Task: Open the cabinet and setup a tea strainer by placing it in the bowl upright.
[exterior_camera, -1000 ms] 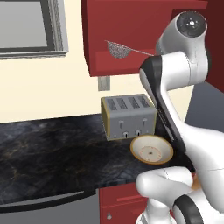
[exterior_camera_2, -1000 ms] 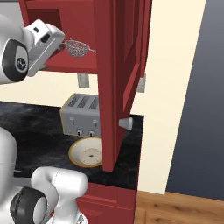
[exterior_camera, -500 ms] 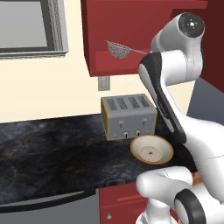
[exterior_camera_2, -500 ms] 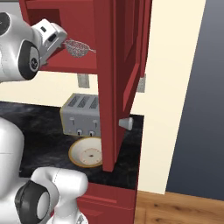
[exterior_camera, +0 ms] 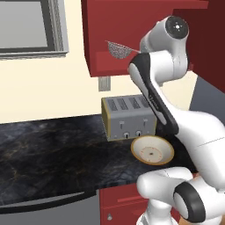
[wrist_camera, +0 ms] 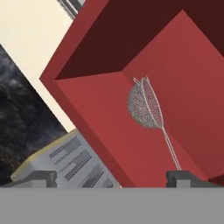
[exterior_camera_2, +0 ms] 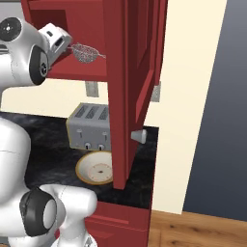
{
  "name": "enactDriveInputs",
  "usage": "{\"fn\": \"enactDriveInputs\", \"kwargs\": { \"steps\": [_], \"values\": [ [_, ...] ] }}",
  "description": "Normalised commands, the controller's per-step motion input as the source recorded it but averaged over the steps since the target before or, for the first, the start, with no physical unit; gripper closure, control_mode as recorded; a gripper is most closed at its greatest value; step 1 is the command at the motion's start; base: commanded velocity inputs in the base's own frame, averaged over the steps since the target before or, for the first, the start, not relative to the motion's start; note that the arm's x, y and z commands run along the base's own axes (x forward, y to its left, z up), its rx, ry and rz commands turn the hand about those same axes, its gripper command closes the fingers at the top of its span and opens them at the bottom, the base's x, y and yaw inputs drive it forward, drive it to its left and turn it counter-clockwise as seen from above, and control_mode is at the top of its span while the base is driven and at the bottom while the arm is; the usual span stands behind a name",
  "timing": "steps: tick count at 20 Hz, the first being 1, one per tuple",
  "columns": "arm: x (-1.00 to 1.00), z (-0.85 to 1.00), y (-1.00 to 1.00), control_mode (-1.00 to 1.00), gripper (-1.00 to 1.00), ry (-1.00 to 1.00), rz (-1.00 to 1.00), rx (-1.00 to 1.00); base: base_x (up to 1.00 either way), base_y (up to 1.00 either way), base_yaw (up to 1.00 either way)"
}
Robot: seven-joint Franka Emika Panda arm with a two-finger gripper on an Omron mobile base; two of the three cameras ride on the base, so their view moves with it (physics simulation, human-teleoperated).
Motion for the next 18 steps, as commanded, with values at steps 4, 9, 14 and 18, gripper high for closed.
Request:
{"fn": "enactDriveInputs", "kwargs": {
  "steps": [4, 9, 14, 18],
  "values": [
    [0.61, 0.00, 0.00, -1.00, -1.00, 0.09, 0.00, -0.10, 0.00, 0.00, 0.00],
    [0.47, 0.00, 0.00, -1.00, -1.00, 0.11, -0.03, -0.05, 0.00, 0.00, 0.00],
    [0.50, -0.03, 0.07, -1.00, -1.00, 0.00, 0.00, 0.00, 0.00, 0.00, 0.00],
    [0.50, -0.03, 0.01, -1.00, -1.00, 0.00, 0.00, 0.00, 0.00, 0.00, 0.00]
  ]
}}
